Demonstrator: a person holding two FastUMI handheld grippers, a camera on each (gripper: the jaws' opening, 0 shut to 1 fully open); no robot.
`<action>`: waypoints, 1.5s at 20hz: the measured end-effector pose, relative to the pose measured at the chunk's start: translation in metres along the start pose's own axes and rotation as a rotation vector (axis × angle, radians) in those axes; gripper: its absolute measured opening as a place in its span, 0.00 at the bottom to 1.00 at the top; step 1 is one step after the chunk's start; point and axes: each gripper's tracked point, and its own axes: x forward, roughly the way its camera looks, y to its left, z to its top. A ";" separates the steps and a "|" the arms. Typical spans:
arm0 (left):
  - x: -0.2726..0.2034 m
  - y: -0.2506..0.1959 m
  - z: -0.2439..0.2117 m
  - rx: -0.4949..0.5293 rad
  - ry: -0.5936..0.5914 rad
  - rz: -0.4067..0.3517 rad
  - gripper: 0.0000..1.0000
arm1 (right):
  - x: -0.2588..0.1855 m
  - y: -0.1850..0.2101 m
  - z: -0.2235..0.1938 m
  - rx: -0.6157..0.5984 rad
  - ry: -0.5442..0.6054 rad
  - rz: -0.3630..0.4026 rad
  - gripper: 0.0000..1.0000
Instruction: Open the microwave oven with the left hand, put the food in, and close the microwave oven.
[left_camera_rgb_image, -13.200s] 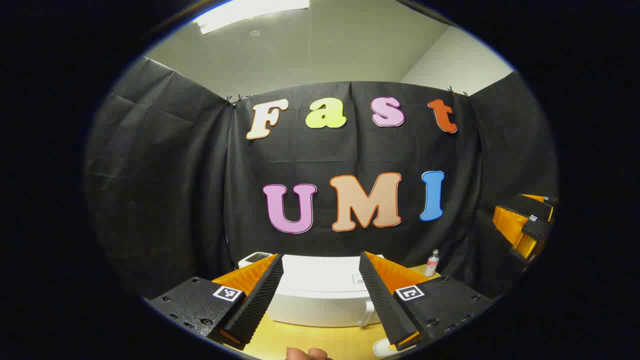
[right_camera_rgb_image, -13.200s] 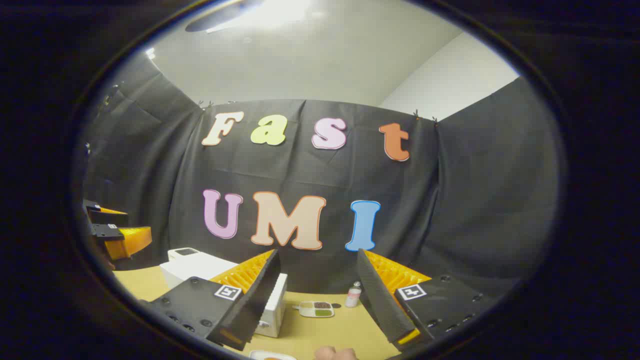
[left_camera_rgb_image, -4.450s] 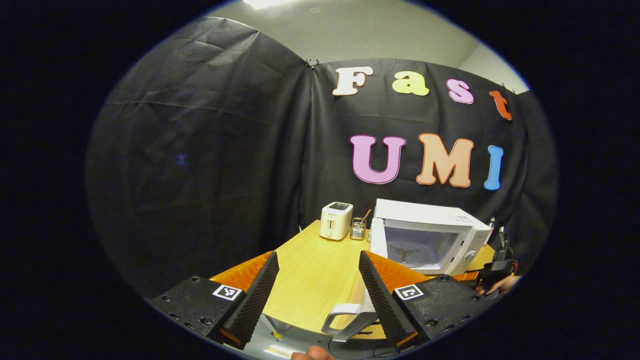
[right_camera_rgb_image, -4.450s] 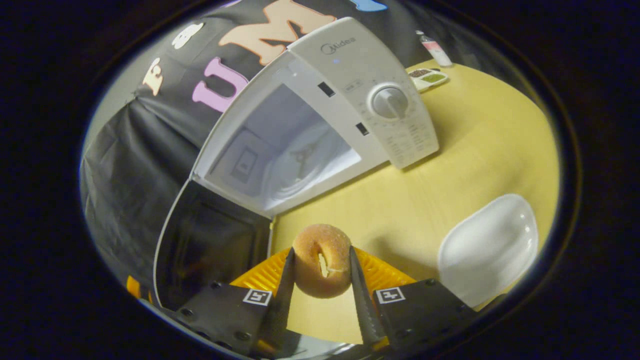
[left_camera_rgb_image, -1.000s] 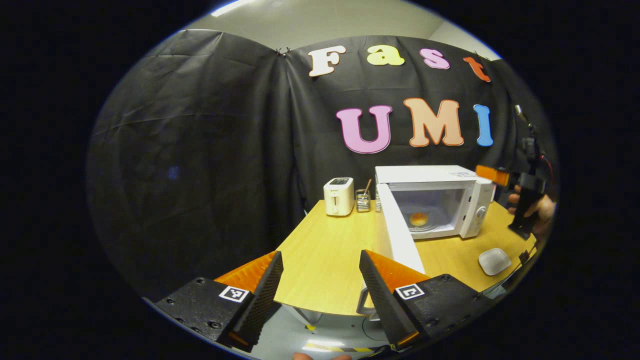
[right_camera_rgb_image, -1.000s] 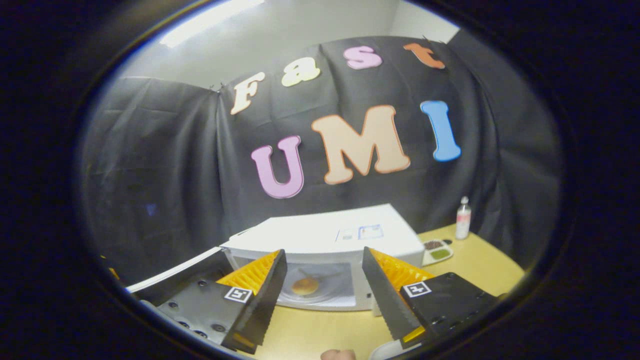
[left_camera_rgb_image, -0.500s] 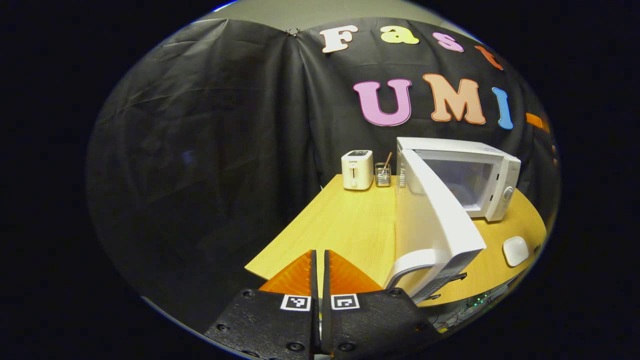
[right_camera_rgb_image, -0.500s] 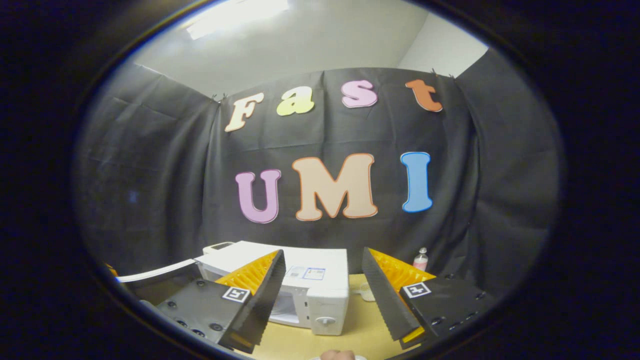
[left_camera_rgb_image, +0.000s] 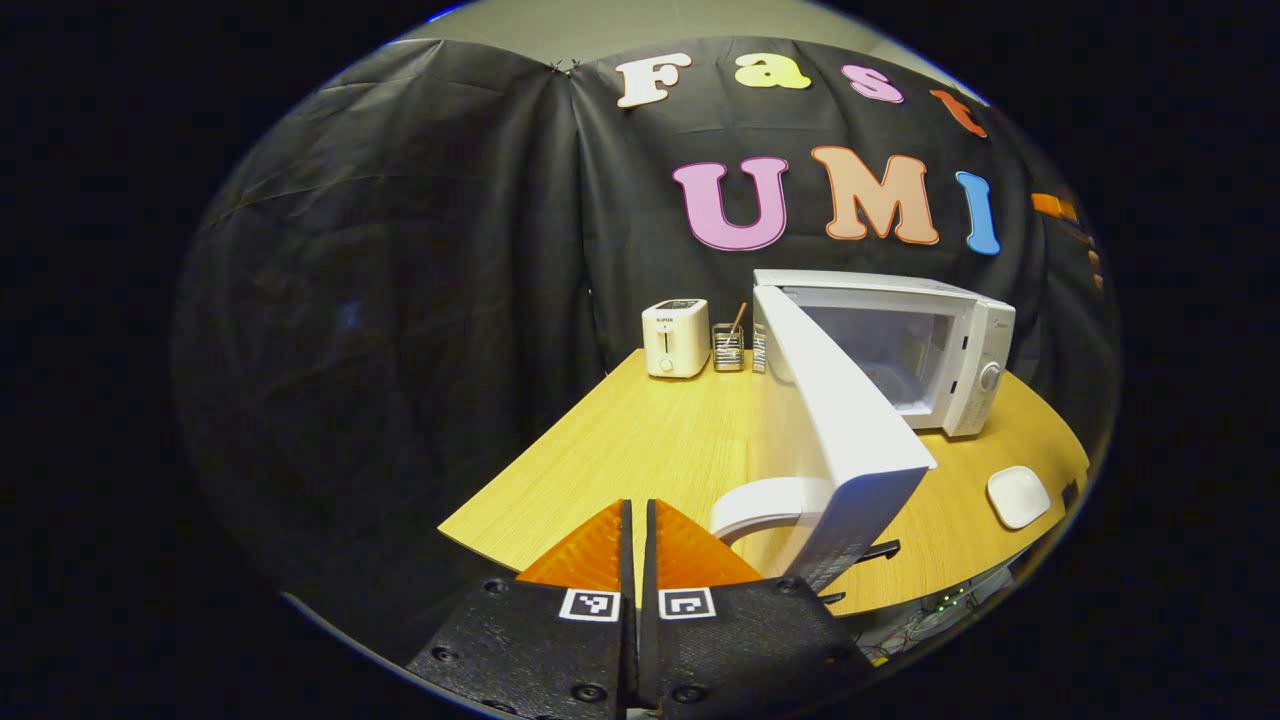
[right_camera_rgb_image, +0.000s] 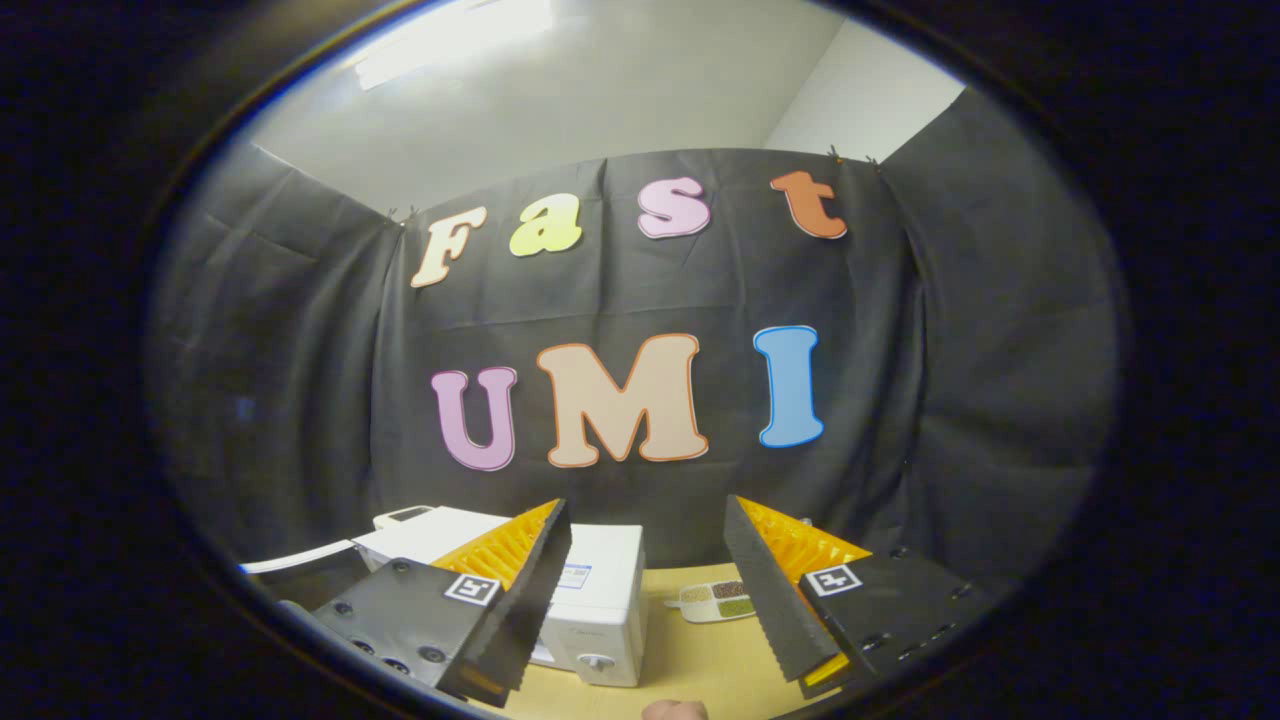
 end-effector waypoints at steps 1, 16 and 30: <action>-0.001 -0.007 0.001 -0.005 0.000 -0.012 0.00 | -0.001 -0.002 0.001 -0.003 -0.002 -0.001 0.94; -0.005 -0.142 0.019 0.121 -0.017 -0.275 0.00 | -0.013 -0.062 0.010 -0.048 0.005 -0.070 0.85; 0.028 -0.252 0.045 0.160 -0.062 -0.483 0.00 | -0.061 -0.112 0.015 -0.153 0.044 -0.129 0.95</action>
